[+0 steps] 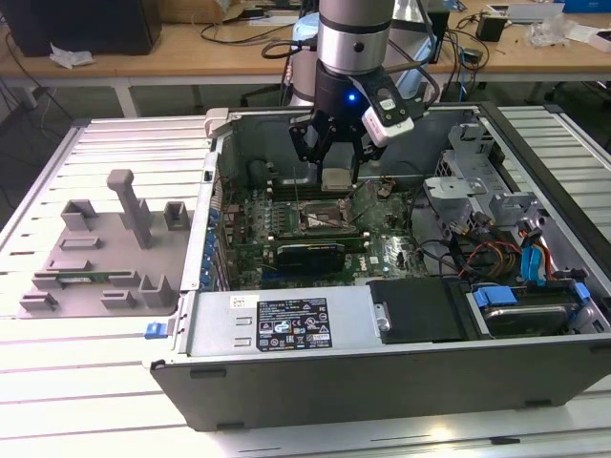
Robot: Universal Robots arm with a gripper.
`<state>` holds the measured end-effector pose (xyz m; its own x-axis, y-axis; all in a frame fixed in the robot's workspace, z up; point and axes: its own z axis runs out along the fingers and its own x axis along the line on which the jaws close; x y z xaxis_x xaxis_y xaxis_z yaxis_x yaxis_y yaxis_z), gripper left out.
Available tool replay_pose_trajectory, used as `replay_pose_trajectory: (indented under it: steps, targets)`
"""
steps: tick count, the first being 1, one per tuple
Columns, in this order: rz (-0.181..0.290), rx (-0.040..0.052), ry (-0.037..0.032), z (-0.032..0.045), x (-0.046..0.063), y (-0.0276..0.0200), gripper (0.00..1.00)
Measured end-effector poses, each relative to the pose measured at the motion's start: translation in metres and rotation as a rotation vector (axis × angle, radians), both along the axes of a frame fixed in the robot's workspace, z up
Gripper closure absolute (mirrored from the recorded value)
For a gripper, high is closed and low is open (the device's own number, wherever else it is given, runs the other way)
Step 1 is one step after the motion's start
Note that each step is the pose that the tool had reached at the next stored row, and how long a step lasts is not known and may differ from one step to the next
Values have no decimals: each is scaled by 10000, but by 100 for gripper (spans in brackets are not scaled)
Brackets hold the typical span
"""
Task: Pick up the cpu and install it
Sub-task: 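Place the cpu into insertion slot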
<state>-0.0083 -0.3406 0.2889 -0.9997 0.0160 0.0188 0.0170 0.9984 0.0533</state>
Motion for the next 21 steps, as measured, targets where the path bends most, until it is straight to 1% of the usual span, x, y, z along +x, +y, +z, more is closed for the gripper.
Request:
replay_pose_trajectory:
  steps: [2,4,5,8,10,11,13,16,21]
  targets:
    - [-248,3,-1,-1,1,0,46]
    - [-921,1,-1,-2,0,0,46]
    - [-1361,0,-1,-3,0,0,46]
    - [-2310,0,0,-6,0,0,46]
    - [-2656,0,0,-7,0,0,46]
    - [-2958,0,0,-8,0,0,46]
    - [-3328,0,-1,-9,0,0,46]
    - [-4306,0,0,-12,0,0,46]
    - [-5470,0,-1,-16,0,0,46]
